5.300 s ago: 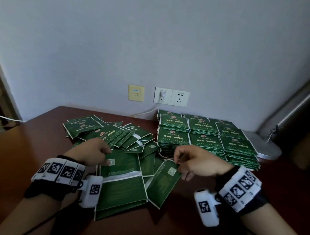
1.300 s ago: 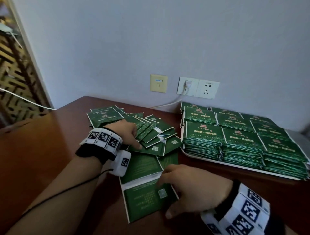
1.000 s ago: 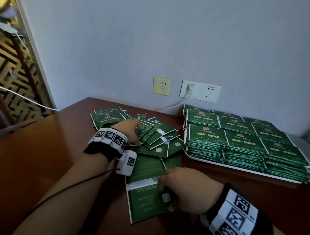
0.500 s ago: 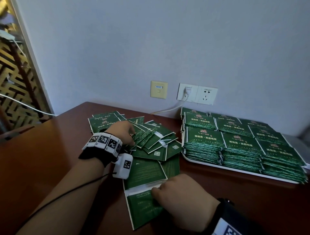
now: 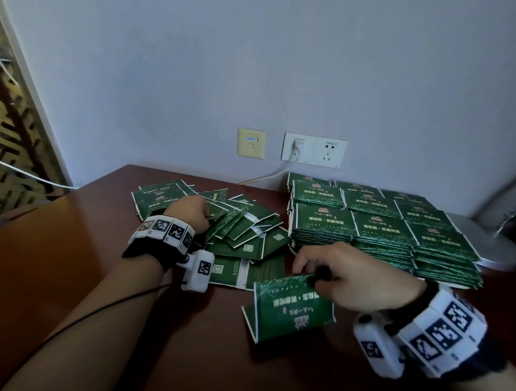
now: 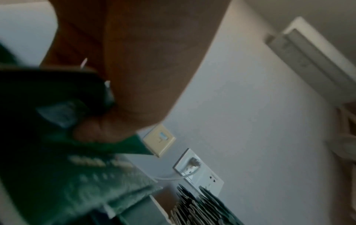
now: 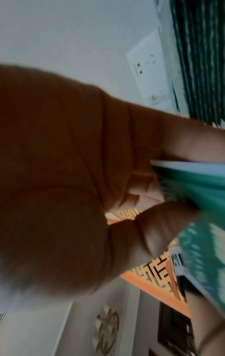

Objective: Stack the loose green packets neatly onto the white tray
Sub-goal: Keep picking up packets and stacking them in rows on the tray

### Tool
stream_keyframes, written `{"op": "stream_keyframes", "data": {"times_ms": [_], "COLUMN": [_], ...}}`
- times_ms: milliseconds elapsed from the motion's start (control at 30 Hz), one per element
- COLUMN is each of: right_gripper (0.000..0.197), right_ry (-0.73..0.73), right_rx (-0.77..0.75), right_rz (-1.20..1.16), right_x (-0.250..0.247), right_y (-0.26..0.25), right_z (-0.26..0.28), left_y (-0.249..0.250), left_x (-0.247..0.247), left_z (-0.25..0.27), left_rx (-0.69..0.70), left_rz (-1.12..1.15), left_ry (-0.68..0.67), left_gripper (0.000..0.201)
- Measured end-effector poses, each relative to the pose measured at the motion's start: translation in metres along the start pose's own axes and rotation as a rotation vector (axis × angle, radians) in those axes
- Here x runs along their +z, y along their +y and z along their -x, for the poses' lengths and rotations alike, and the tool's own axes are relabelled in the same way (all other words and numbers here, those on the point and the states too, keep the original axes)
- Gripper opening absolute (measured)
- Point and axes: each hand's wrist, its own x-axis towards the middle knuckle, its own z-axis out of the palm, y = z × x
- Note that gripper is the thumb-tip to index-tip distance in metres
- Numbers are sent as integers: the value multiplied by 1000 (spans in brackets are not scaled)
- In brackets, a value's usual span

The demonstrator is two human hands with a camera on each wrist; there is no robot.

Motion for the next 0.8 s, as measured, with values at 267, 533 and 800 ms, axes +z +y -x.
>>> {"op": "stream_keyframes", "data": {"times_ms": [267, 533, 800], "right_gripper": [36, 8, 41], "right_ry": [-136, -430, -256], "right_rx": [283, 439, 360], "right_rz": [208, 162, 69], "right_x": [-20, -24, -24], "right_y": [47, 68, 72], "right_z": [12, 33, 32], "left_y": [73, 115, 97], "left_x": [-8, 18, -15], "left_z": [45, 81, 85], "left_rx": [457, 681, 406], "left_rz": [57, -82, -187], "left_ry": [-199, -682, -546], "left_gripper": [28, 38, 51]}}
